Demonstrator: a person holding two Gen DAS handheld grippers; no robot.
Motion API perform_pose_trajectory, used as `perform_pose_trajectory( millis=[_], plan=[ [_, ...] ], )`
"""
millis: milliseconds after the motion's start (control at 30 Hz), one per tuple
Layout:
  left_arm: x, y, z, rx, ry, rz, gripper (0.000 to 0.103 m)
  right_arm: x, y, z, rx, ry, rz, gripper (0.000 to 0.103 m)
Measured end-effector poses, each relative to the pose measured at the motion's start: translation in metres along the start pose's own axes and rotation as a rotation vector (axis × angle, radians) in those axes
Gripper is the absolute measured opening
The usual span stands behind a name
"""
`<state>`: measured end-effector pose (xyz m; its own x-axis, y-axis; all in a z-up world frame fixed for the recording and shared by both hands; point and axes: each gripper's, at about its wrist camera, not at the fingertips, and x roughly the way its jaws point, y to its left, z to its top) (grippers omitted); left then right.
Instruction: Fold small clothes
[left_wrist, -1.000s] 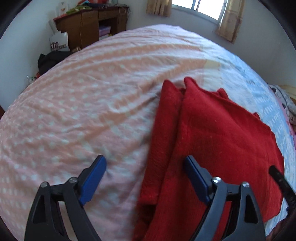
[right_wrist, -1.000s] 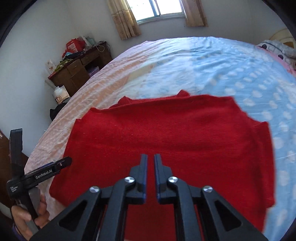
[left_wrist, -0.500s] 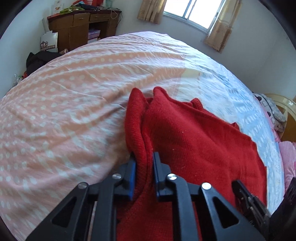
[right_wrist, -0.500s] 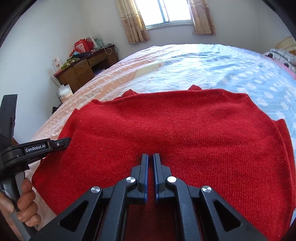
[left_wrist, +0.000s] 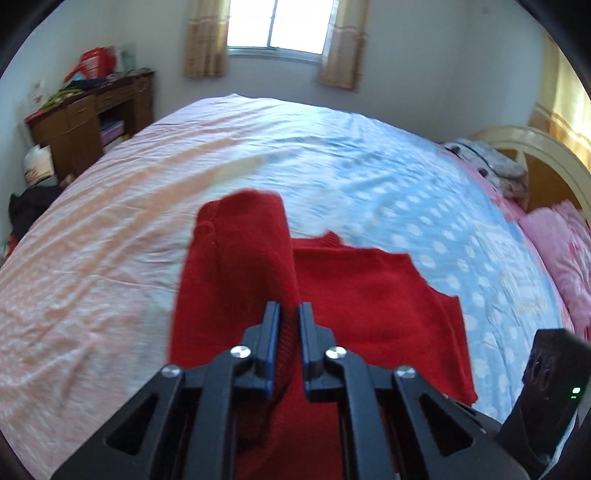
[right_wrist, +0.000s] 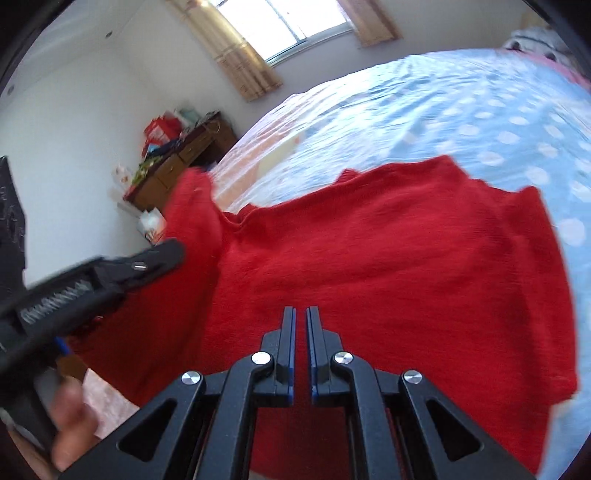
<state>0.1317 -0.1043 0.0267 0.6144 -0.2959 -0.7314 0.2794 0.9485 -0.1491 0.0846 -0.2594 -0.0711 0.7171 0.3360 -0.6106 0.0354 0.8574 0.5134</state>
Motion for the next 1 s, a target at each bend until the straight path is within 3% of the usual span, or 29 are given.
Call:
perform_pose_trajectory(
  millis=[100, 200, 333, 433, 500, 567, 600, 667, 700, 733, 800, 867, 1000],
  plan=[
    [0.026, -0.025, -0.012, 0.032, 0.054, -0.044, 0.006, -0.014, -0.016, -0.003, 0.027, -0.025, -0.024, 0.005],
    [0.062, -0.032, -0.028, 0.034, 0.172, -0.091, 0.008, -0.009, -0.038, -0.01, 0.081, 0.014, -0.016, 0.005],
    [0.034, -0.02, -0.032, 0.06, 0.11, -0.143, 0.019, -0.011, -0.038, -0.012, 0.057, 0.007, 0.004, 0.004],
    [-0.016, 0.011, -0.037, 0.065, -0.005, -0.195, 0.043, -0.01, -0.039, -0.01, 0.076, 0.015, 0.015, 0.005],
    [-0.047, 0.04, -0.041, 0.018, -0.106, -0.222, 0.081, -0.013, -0.042, -0.008, 0.116, 0.029, 0.051, 0.005],
    [-0.073, 0.071, -0.048, -0.04, -0.191, -0.233, 0.096, -0.018, -0.047, -0.004, 0.17, 0.03, 0.117, 0.005],
    [-0.088, 0.095, -0.053, -0.083, -0.242, -0.248, 0.097, -0.025, -0.044, -0.001, 0.196, 0.006, 0.186, 0.007],
    [-0.101, 0.129, -0.057, -0.156, -0.274, -0.314, 0.097, -0.033, -0.033, 0.005, 0.194, -0.037, 0.236, 0.032],
    [-0.105, 0.151, -0.059, -0.211, -0.286, -0.388, 0.097, -0.035, -0.02, 0.01, 0.16, -0.049, 0.232, 0.062],
    [-0.107, 0.167, -0.06, -0.261, -0.298, -0.459, 0.097, -0.035, -0.009, 0.012, 0.131, -0.055, 0.222, 0.077],
    [-0.11, 0.208, -0.064, -0.413, -0.342, -0.62, 0.097, -0.027, 0.015, 0.019, 0.057, -0.055, 0.212, 0.077],
    [-0.112, 0.233, -0.065, -0.506, -0.39, -0.682, 0.097, -0.012, 0.034, 0.024, 0.005, -0.024, 0.198, 0.077],
    [-0.111, 0.257, -0.068, -0.54, -0.424, -0.625, 0.097, 0.036, 0.054, 0.03, -0.043, 0.075, 0.1, 0.077]
  ],
)
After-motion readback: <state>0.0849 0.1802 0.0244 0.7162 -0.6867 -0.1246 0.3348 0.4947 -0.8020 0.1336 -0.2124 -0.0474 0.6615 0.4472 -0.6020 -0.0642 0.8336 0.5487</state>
